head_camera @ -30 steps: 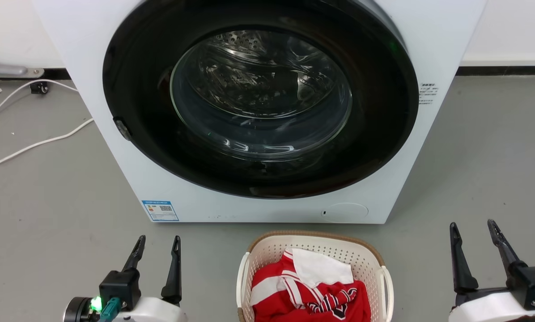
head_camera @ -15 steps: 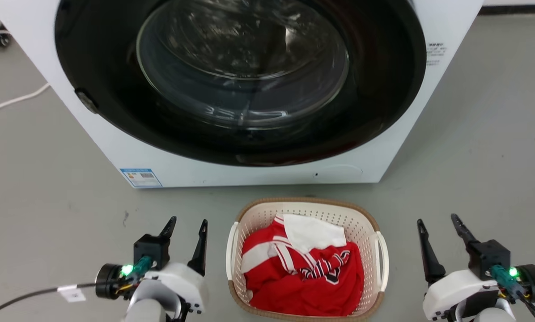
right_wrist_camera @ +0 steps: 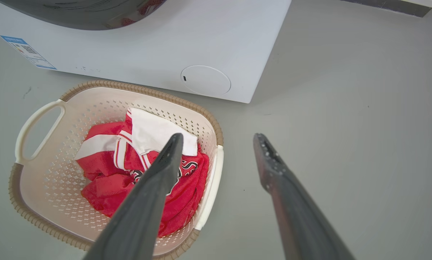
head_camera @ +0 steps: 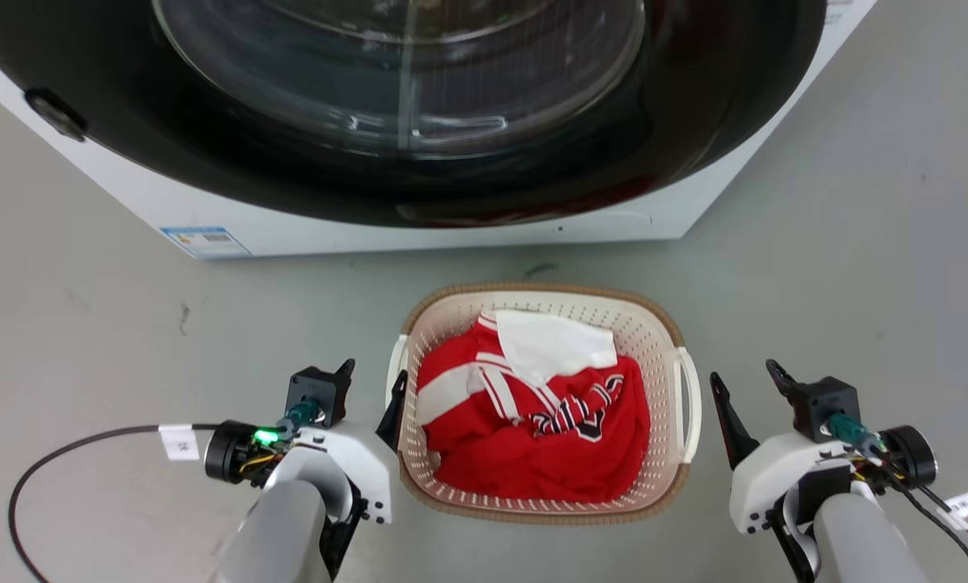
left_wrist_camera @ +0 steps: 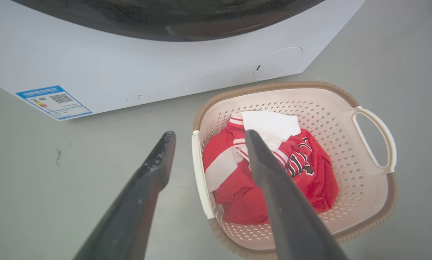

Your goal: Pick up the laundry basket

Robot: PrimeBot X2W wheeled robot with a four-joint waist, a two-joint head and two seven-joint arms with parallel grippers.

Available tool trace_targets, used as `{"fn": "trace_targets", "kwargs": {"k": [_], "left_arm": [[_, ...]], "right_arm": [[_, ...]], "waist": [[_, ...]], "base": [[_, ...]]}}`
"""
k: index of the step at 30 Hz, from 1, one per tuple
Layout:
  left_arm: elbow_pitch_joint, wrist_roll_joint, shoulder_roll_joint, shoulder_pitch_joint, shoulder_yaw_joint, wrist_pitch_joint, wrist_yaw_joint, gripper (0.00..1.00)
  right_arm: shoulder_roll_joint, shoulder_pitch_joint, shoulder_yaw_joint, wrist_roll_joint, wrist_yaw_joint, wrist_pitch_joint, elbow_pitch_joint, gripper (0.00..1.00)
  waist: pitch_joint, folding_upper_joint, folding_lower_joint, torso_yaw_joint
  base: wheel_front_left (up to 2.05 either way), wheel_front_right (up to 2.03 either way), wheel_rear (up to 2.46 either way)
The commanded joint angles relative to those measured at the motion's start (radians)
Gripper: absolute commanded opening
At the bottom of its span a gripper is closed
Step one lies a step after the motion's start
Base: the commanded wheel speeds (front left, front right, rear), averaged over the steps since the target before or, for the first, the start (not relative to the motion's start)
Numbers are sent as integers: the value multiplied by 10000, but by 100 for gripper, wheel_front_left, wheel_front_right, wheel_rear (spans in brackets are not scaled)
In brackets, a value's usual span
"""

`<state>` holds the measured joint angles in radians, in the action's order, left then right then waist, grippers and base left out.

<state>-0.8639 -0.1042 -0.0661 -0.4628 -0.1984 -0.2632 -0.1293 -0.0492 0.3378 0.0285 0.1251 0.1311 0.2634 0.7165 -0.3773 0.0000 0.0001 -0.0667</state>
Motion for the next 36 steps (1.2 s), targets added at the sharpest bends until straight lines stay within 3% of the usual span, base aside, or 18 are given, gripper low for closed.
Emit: {"fn": "trace_targets", "kwargs": {"k": [1, 18, 36], "left_arm": [[-299, -98, -67, -333, -176, -26, -10, 100], [-2876, -983, -307, -2790, -1601, -24, -2, 100], [-3787, -1610, -296, -4117, -2723, -12, -3, 100]], "right_arm": [[-22, 339, -60, 32, -7, 21, 279, 100], [-20, 2593, -257, -19, -7, 23, 3452, 100], [-22, 4053, -941, -384, -7, 23, 4696, 100]], "waist": [[-505, 0, -1, -119], [-2580, 0, -1, -235], [-4080, 0, -1, -154]], "base": [[0, 0, 0], [0, 0, 0], [0, 0, 0]]}}
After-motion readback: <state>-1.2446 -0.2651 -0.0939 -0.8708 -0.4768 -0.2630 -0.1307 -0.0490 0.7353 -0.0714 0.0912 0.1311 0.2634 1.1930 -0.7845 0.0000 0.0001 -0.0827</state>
